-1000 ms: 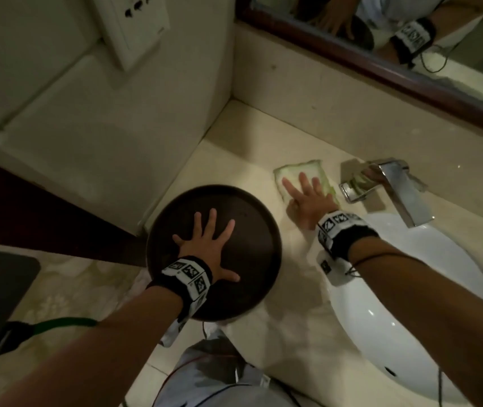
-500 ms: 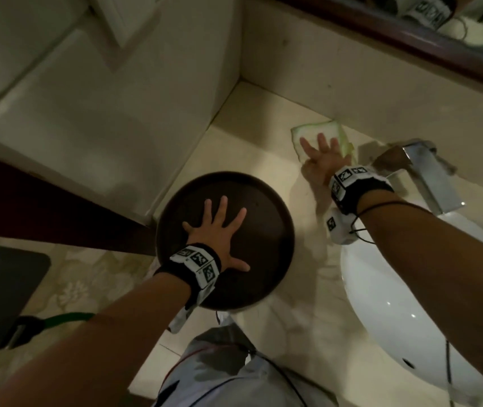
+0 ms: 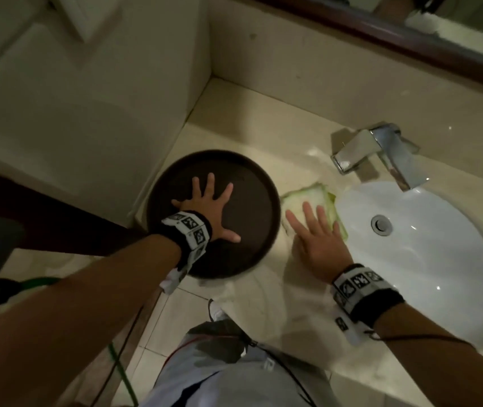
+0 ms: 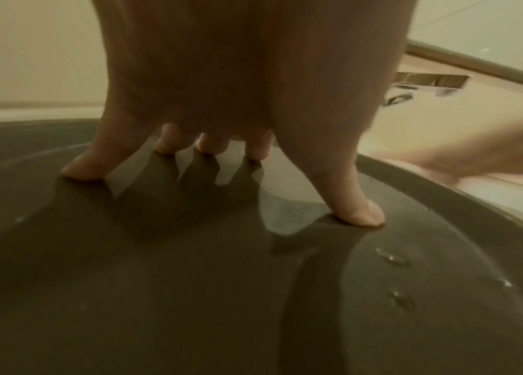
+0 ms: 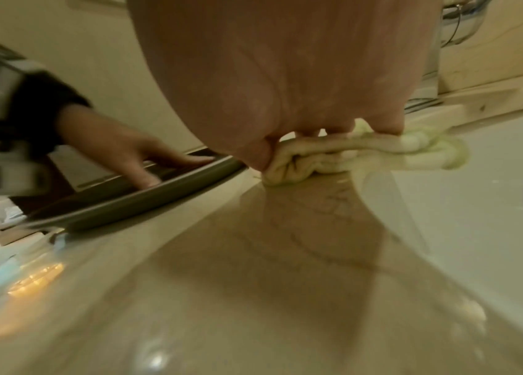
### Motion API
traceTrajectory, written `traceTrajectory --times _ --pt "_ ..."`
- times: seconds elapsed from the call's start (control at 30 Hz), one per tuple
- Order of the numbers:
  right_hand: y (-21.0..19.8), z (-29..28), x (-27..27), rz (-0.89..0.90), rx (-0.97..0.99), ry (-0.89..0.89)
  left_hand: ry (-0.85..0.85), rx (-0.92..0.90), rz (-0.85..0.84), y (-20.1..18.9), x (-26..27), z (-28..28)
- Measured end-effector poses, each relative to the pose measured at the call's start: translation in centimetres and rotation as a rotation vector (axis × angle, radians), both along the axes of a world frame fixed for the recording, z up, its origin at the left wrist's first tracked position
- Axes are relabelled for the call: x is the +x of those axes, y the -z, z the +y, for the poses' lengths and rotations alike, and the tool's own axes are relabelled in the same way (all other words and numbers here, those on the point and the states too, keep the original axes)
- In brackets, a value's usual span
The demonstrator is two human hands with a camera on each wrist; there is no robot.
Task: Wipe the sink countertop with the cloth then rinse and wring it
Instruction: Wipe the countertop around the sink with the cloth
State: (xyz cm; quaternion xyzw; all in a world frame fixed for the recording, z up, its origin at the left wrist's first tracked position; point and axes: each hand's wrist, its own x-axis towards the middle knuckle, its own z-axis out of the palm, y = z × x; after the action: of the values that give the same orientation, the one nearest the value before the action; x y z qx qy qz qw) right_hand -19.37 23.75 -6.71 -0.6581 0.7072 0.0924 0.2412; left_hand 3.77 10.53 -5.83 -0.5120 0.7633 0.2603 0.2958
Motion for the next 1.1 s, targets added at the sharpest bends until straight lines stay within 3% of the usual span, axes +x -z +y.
traceTrajectory --times 0.57,0.87,1.1 --pt "-0.5 -0.3 0.3 0.017 0.153 0.043 0.077 -0.191 0.067 0.4 -8.4 -15.4" --pt "-0.6 -0.8 0.3 0.011 0.203 0.052 0.047 -0.193 0.11 0.6 -8.5 -15.8" --pt "-0.8 -0.7 1.4 -0.001 0.186 0.082 -0.095 -0.239 0.261 -0.9 -4.8 -9.7"
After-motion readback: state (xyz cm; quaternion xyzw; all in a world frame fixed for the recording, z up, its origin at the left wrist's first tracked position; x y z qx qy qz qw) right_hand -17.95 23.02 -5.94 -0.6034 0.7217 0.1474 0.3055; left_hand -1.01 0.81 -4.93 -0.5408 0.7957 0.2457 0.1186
